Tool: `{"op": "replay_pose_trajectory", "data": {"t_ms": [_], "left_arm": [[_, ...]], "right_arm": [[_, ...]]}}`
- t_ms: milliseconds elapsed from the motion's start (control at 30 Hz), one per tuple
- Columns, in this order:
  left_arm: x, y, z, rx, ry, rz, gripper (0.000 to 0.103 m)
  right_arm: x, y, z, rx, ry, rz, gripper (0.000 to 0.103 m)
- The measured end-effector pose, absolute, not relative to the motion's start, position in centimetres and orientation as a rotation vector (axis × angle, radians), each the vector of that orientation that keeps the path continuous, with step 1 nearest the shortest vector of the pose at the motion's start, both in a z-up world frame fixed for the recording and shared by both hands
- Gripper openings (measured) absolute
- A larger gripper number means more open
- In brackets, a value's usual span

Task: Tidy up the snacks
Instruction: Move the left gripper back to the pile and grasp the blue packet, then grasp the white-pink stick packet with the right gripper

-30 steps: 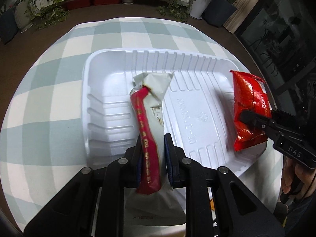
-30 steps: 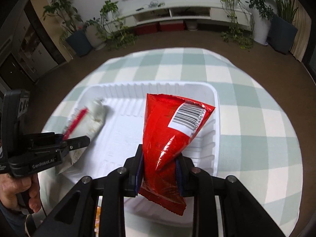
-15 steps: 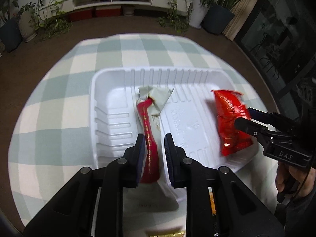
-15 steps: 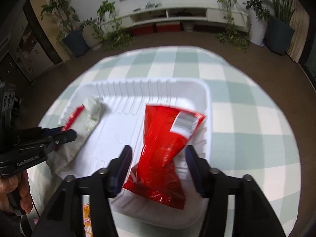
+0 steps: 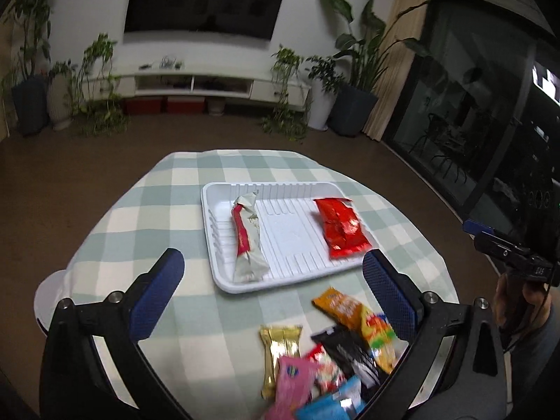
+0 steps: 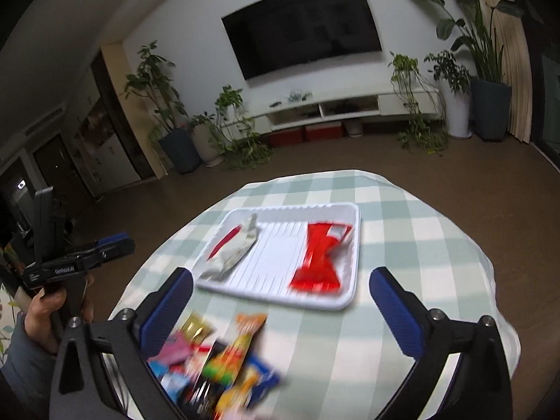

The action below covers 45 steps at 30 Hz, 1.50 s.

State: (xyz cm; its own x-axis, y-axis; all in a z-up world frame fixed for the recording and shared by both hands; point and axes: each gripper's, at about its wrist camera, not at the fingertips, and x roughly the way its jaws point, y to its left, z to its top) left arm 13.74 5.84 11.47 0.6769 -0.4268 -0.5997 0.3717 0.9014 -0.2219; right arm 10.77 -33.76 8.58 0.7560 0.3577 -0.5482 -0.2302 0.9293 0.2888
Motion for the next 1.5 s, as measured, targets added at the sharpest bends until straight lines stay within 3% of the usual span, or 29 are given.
{"op": "replay_pose_trajectory", "data": {"t_ms": [167,400,933,1067,1267,1500], "left_arm": [[5.8,6.7,10.1,-0.111,0.745,-0.384,0.103],[-1.6,4.8,3.9,-0.178,0.851,-0.339,0.103],[0.5,-1.6,-0.3,-0.019,0.974,-0.285,0.099],[1.8,-2.0,-1.2,-0.008,1.009,-0.287,0.089],[2.4,-1.9,-1.8,0.006,1.003,-0.286,0.061],[2.1,-0.8,-1.9,-0.037,1.012,-0.329,0.047]], "right_arm": [[3.6,-32.2,6.9,0.204,0.644,0.286,0.103],[-1.8,-29.3,2.8,0.204,0.749,0.261,0.103],[-3.2,-28.9,-0.1,0.177,0.811,0.202,0.096],[-3.1,-29.0,-0.5,0.178,0.825,0.202,0.094],[-3.0,-28.8,-1.0,0.179,0.843,0.207,0.092],[-3.0,-28.9,-1.0,0.182,0.848,0.204,0.092]]}}
